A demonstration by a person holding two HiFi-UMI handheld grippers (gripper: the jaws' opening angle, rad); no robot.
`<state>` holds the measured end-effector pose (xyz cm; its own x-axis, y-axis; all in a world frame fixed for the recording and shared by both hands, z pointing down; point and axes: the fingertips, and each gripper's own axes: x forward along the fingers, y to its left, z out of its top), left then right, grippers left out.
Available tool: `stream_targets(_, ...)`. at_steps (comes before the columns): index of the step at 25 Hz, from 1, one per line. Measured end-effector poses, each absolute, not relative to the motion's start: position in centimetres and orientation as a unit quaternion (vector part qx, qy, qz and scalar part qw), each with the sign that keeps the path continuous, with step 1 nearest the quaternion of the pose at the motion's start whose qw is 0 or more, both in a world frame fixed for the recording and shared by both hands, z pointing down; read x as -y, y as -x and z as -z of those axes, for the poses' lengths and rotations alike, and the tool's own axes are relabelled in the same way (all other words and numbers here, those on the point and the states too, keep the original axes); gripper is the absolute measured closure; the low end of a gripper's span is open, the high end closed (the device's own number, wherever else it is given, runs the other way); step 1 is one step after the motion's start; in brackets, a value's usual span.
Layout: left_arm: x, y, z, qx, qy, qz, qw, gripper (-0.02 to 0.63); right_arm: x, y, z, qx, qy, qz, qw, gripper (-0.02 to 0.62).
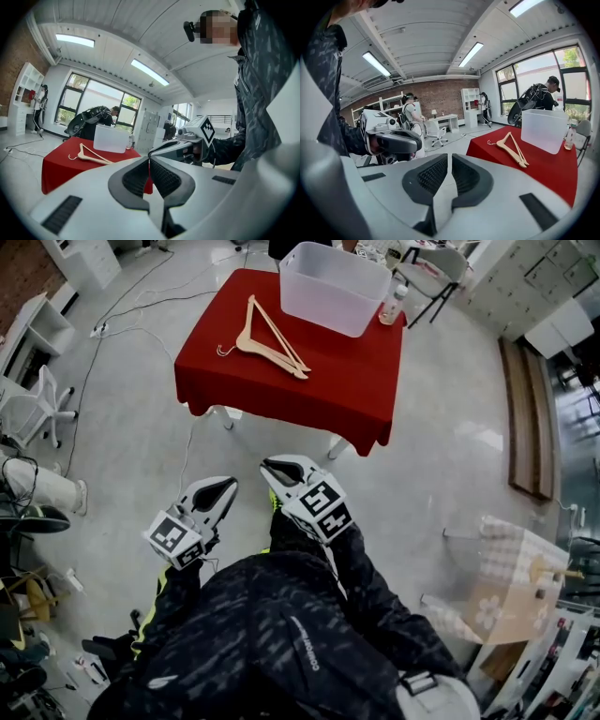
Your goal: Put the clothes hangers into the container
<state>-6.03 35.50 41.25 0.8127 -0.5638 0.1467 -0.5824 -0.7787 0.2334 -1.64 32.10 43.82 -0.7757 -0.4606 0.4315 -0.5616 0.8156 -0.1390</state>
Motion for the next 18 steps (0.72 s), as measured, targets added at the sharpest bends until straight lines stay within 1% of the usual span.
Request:
stream_targets(6,-28.2,4.4,-41.4,0.313,-0.938,-0.061,0.132,0.594,-24.9,0.7,-44.7,0.935,-0.258,-0.14,0.2,0.577)
stream_targets(9,-25.5,3.2,-41.5,0.304,-0.943,-0.053,0.121,0.594,-21.5,0.4,-45.2,0.937,-0.25,-0.14,0.2,0.577)
stream_targets(11,-23.5,2.7,-41.9,0.304,-0.943,-0.049,0.128,0.594,-19.7,0.2,-45.6,0.937,-0.242,-0.146,0.203,0.574)
stream_targets(18,-17.5,0.9,-43.4,0.313,-0.937,-0.061,0.14,0.594,-14.3,-1.0,-46.7,0.939,-0.227,-0.156,0.205,0.548)
